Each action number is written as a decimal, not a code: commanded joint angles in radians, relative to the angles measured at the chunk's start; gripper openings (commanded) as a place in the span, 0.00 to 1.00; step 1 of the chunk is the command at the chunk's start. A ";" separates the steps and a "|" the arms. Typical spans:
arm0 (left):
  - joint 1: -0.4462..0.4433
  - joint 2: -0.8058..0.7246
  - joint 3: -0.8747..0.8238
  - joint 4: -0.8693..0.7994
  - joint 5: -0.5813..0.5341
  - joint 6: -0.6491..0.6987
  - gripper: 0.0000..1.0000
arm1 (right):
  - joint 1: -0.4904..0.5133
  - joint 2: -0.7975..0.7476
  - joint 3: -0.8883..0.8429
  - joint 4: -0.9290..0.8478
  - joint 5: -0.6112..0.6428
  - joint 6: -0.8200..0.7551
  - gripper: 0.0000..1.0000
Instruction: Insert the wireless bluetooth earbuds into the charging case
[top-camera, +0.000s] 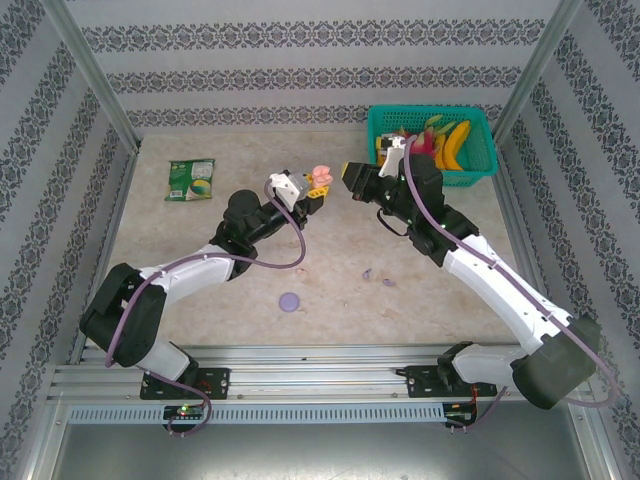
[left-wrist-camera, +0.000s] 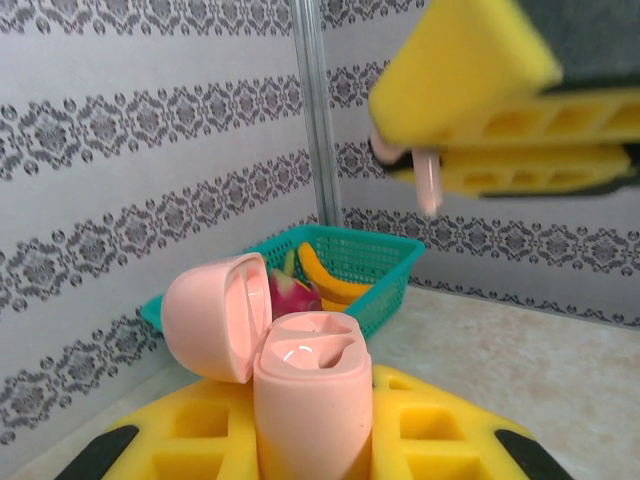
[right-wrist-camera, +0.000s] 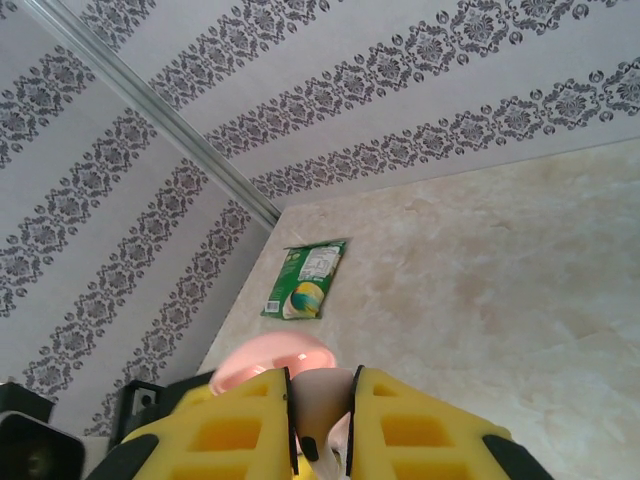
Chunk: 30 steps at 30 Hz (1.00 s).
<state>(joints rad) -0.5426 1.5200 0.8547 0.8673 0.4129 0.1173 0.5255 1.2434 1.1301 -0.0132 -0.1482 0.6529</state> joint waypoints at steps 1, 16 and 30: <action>-0.013 0.013 0.051 0.018 0.000 0.062 0.00 | -0.006 -0.026 -0.026 0.126 -0.010 0.037 0.16; -0.013 0.032 0.078 0.006 0.043 0.068 0.00 | 0.002 0.011 -0.018 0.166 -0.004 0.060 0.16; -0.013 0.030 0.087 -0.002 0.049 0.068 0.00 | 0.038 0.057 -0.013 0.174 -0.012 0.071 0.16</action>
<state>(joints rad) -0.5434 1.5459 0.9092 0.8658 0.4404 0.1623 0.5522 1.2922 1.1038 0.1246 -0.1482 0.7124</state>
